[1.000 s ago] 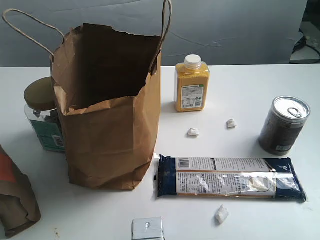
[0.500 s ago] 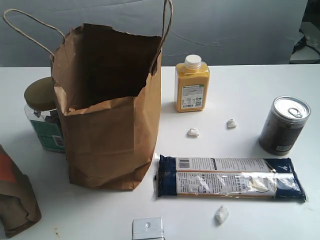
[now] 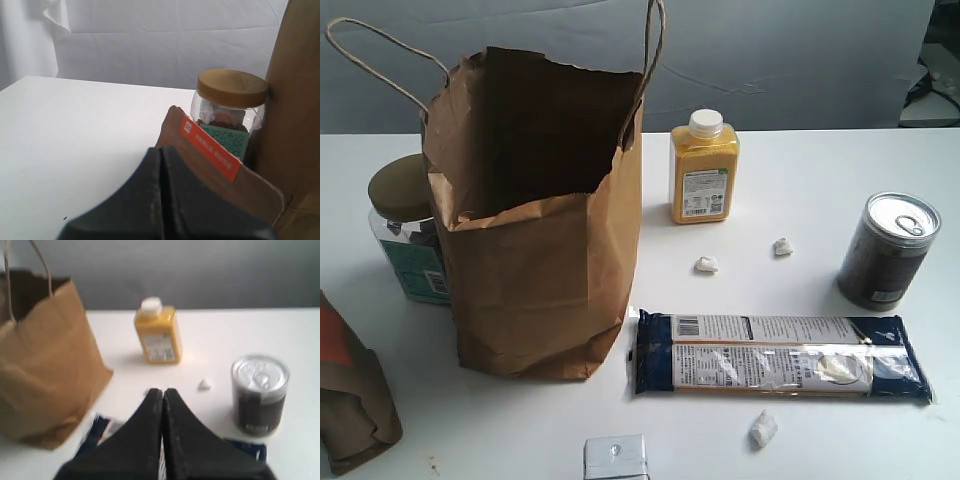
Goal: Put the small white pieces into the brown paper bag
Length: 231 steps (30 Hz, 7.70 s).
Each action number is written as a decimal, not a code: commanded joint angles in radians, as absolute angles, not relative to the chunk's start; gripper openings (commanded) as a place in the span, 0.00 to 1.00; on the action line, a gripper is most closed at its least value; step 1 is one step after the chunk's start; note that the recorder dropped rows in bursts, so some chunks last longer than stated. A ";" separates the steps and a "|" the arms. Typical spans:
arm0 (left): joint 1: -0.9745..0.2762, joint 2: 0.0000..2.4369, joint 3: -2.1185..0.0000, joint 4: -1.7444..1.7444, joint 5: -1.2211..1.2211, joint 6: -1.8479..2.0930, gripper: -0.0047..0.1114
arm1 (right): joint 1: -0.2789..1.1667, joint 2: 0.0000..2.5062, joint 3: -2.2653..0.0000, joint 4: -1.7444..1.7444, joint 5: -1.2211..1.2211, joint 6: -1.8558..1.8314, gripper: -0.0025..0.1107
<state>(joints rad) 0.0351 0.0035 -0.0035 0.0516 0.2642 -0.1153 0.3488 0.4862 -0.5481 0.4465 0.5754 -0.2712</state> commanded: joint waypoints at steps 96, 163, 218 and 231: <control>0.030 0.000 0.000 0.044 0.260 -0.120 0.04 | 1.136 1.665 -1.513 -0.357 0.319 0.438 0.02; 0.030 0.000 0.000 0.044 0.260 -0.120 0.04 | 0.839 1.768 -1.092 -0.321 0.480 0.464 0.42; 0.030 0.000 0.000 0.044 0.260 -0.120 0.04 | 0.758 1.801 -0.947 -0.275 0.241 0.479 0.02; 0.030 0.000 0.000 0.044 0.260 -0.120 0.04 | 0.999 1.228 -0.636 -0.174 0.322 0.506 0.02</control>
<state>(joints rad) 0.0351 0.0035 -0.0035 0.0516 0.2642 -0.1152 0.9274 1.3268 -0.6581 -0.1904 0.2903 0.4816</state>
